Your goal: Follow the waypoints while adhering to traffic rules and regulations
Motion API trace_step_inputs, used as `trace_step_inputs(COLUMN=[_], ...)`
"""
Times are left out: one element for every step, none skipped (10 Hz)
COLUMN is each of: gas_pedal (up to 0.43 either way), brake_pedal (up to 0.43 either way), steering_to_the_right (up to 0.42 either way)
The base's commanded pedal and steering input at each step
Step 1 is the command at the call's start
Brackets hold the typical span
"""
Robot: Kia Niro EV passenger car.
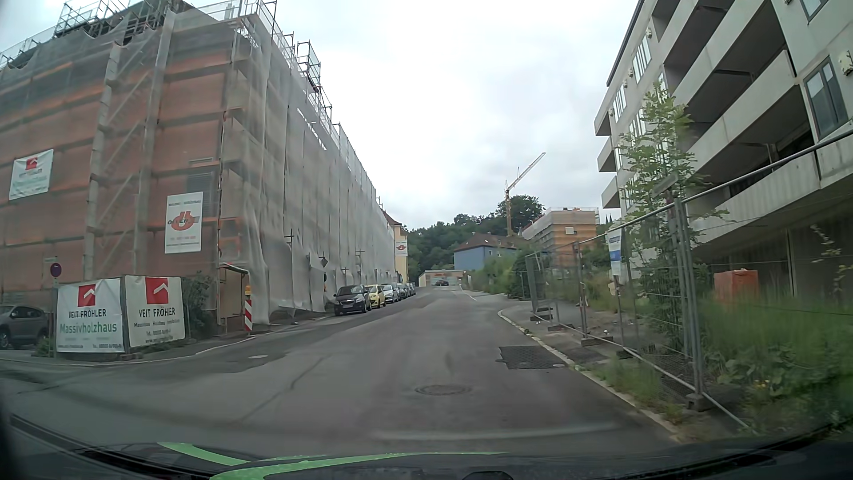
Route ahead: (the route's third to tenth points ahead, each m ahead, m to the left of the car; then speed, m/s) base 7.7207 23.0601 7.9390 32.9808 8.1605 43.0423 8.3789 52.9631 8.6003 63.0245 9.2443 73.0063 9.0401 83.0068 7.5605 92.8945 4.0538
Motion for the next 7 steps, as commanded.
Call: trace_step_inputs(gas_pedal=[0.098,0.118,0.13,0.15,0.169,0.169,0.177], brake_pedal=[0.0,0.0,0.0,0.0,0.0,0.0,0.0], steering_to_the_right=[-0.178,-0.221,-0.254,-0.301,-0.331,-0.374,-0.417])
